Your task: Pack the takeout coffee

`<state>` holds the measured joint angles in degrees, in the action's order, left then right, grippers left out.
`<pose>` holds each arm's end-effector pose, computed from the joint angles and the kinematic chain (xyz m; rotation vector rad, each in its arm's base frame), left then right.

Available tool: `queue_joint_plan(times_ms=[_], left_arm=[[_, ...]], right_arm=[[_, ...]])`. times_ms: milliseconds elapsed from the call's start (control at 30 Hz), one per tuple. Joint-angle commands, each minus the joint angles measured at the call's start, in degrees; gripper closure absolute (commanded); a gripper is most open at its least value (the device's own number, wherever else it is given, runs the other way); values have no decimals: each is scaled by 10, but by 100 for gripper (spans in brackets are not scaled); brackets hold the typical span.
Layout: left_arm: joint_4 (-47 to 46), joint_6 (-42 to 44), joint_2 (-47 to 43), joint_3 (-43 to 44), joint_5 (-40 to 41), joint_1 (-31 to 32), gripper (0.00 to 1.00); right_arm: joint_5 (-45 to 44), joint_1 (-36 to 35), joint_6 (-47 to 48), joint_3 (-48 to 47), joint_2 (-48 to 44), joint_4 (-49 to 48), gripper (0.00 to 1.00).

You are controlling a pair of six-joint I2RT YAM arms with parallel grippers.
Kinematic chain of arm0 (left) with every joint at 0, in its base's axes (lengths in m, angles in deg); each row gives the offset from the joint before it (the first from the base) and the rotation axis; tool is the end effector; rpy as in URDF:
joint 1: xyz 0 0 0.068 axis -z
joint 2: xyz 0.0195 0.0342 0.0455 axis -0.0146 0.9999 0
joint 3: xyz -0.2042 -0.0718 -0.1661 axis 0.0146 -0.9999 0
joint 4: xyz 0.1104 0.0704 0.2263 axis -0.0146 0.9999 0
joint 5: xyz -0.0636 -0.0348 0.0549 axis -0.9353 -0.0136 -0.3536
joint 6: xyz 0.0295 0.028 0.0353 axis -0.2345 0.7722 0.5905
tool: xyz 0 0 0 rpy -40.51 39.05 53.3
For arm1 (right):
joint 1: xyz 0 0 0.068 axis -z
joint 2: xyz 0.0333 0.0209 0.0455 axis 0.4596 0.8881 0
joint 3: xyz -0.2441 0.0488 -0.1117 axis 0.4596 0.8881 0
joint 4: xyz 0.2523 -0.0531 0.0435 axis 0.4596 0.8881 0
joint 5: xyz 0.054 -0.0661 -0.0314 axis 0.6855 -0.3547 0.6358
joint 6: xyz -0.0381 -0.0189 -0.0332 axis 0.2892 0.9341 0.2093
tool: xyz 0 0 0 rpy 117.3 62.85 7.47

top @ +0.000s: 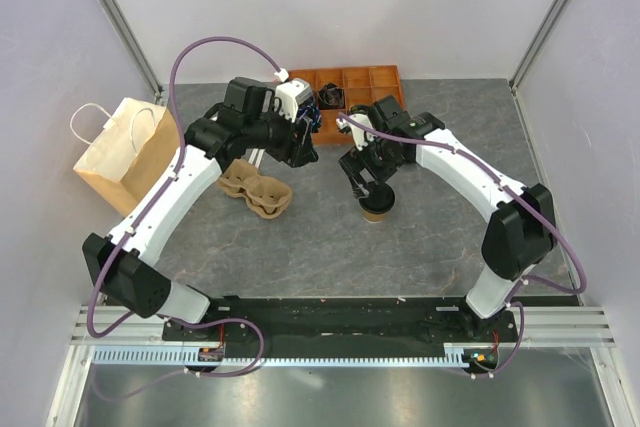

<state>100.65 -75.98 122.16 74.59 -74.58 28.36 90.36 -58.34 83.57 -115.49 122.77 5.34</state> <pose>0.2731 -0.1584 0.3813 0.7831 2.1133 -0.7090 0.3005 0.1918 0.2902 -1.0191 2.4923 0.4930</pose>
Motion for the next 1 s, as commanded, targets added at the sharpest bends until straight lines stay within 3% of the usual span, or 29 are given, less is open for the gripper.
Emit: queue_joint_plan(times_ms=[0, 800, 967], left_arm=[[2, 10, -28, -5, -19, -1, 32], [3, 13, -17, 7, -24, -4, 32], [3, 13, -14, 7, -23, -5, 32]], right_arm=[[-90, 0, 31, -25, 16, 17, 2], [-83, -4, 51, 37, 25, 0, 2], [-87, -4, 54, 46, 18, -3, 6]])
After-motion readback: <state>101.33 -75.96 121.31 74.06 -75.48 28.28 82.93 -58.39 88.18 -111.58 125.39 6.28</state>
